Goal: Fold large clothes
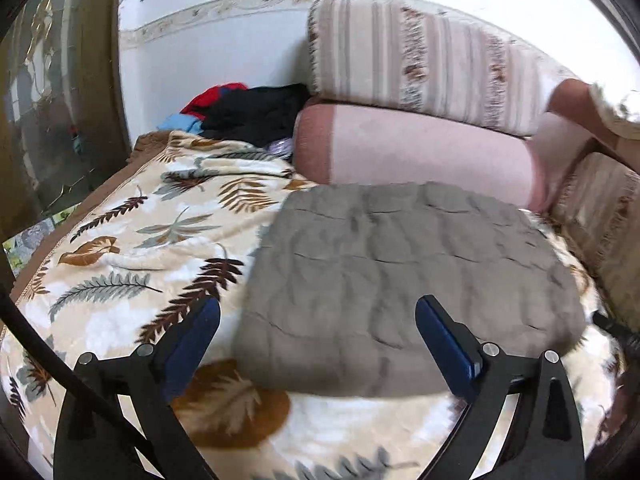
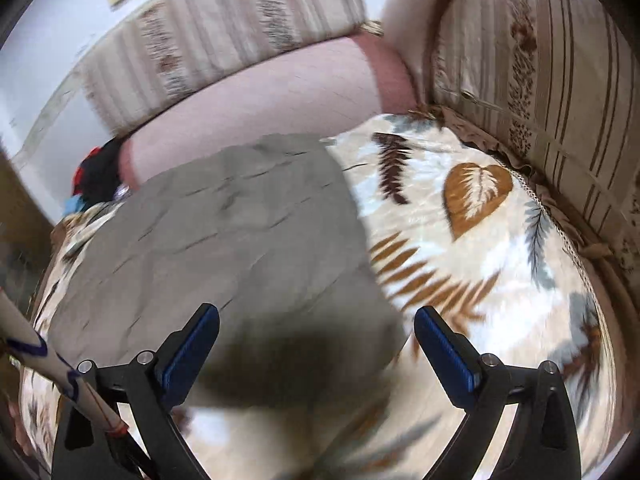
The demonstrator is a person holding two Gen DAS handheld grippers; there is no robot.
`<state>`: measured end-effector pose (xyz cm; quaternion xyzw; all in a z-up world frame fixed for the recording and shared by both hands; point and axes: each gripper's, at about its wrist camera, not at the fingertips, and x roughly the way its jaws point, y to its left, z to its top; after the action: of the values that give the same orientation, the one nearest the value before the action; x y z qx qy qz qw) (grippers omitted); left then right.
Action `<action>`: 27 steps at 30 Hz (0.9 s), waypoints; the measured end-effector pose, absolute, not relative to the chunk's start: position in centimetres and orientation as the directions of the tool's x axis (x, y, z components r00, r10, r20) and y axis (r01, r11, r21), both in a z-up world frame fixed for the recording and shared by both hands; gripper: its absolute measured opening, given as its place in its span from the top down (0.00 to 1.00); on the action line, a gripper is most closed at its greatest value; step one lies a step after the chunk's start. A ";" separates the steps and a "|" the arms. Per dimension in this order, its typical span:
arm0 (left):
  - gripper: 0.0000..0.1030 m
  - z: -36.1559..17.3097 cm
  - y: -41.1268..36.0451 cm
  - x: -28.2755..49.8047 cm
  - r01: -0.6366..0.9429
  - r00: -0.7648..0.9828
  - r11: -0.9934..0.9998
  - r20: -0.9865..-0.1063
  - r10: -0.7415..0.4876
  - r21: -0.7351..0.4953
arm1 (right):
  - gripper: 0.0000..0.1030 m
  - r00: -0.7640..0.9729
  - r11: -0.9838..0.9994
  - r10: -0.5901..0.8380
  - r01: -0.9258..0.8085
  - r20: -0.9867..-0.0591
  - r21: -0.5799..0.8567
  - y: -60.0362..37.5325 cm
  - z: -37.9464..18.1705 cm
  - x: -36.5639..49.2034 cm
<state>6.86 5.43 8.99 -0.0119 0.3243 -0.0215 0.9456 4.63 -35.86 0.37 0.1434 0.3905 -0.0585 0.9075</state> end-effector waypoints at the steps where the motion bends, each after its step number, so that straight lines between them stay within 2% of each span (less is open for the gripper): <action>1: 0.05 9.3 4.9 6.0 0.035 0.799 0.999 -0.600 -0.044 -0.027 | 0.02 0.694 0.957 0.006 0.204 -0.720 0.205 -34.7 0.6 4.3; 5: 0.05 10.5 3.3 2.5 0.046 0.821 0.999 -0.569 -0.042 -0.007 | 0.02 0.717 0.978 -0.019 0.158 -0.697 0.136 -29.5 0.8 1.8; 9: 0.05 9.6 3.0 0.6 0.072 0.773 0.987 -0.617 -0.148 -0.146 | 0.02 0.709 0.986 0.010 0.111 -0.705 0.126 -27.1 0.5 0.0; 11: 0.05 8.8 2.5 0.1 0.081 0.742 0.981 -0.647 -0.178 -0.176 | 0.02 0.705 0.987 0.011 0.107 -0.709 0.122 -26.6 0.2 -0.8; 17: 0.05 6.4 0.0 -1.1 0.089 0.710 0.994 -0.696 -0.112 -0.069 | 0.02 0.688 0.991 -0.043 0.122 -0.724 0.056 -25.9 -0.8 -2.4; 27: 0.05 5.8 -0.8 -1.5 0.095 0.698 0.995 -0.711 -0.088 -0.030 | 0.02 0.657 0.987 -0.092 0.161 -0.748 0.020 -26.2 -1.7 -2.4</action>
<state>-1.49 -0.85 5.76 0.0045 0.3856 -0.0498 0.9213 -2.38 -26.19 -1.65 0.0422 0.4083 -0.0698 0.9092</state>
